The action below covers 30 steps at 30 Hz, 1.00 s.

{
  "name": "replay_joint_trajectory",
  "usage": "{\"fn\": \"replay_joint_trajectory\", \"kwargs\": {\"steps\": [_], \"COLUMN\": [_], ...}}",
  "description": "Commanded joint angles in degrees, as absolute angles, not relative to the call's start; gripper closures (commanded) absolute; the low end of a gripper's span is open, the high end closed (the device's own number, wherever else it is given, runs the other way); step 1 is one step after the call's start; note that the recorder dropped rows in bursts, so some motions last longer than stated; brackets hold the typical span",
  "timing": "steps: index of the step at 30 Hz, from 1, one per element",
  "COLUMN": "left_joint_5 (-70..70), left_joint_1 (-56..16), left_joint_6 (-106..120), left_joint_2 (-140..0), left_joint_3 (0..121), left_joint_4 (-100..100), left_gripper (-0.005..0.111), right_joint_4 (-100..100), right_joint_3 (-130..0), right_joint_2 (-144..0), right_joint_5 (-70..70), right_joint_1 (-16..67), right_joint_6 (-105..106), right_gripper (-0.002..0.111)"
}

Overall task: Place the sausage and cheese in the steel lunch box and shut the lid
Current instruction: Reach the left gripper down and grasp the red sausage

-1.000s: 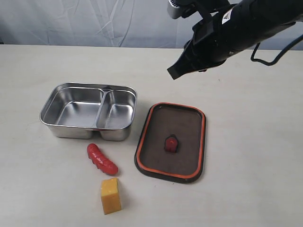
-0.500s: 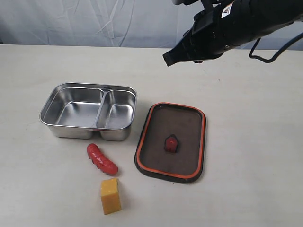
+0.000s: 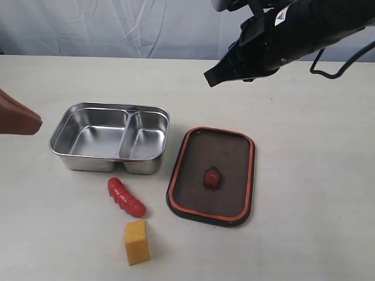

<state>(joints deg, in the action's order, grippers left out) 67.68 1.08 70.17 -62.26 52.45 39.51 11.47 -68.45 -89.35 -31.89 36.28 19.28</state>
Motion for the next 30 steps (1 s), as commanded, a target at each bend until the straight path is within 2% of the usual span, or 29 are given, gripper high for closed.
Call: {"fn": "replay_joint_trajectory", "kwargs": {"steps": [1,7,10,12,18,22,30], "left_joint_5": [66.93,69.38,65.03,62.31,63.09,60.92,61.03], "left_joint_1": [0.97,-3.44,-7.17,-9.31,-15.78,-19.06,-20.25], "left_joint_6": [75.53,73.56,50.74,33.63,5.87,1.48,-0.31], "left_joint_2": [-62.99,-64.85,-66.70,-68.44,-74.22,-78.08,-84.86], "left_joint_3": [53.01,53.01,53.01,53.01,53.01,53.01,52.81], "left_joint_4": [43.01,42.89,41.80,39.67,27.01,27.04,32.02], "left_gripper": [0.106,0.084,0.073,0.072,0.072,0.070,0.050], "right_joint_4": [9.12,6.98,5.98,5.46,4.38,4.26,3.92], "right_joint_3": [-68.35,-68.35,-68.35,-68.35,-68.35,-68.35,-68.35], "right_joint_2": [-88.90,-88.90,-88.90,-88.90,-88.90,-88.90,-88.90], "right_joint_5": [-32.01,-31.77,-31.66,-31.66,-31.66,-31.66,-31.66], "right_joint_1": [35.95,35.95,35.95,35.95,35.95,35.95,35.95], "right_joint_6": [19.22,19.22,18.05,17.30,16.25,15.95,15.79], "right_gripper": [0.108,0.108,0.108,0.108,0.108,0.108,0.108]}}
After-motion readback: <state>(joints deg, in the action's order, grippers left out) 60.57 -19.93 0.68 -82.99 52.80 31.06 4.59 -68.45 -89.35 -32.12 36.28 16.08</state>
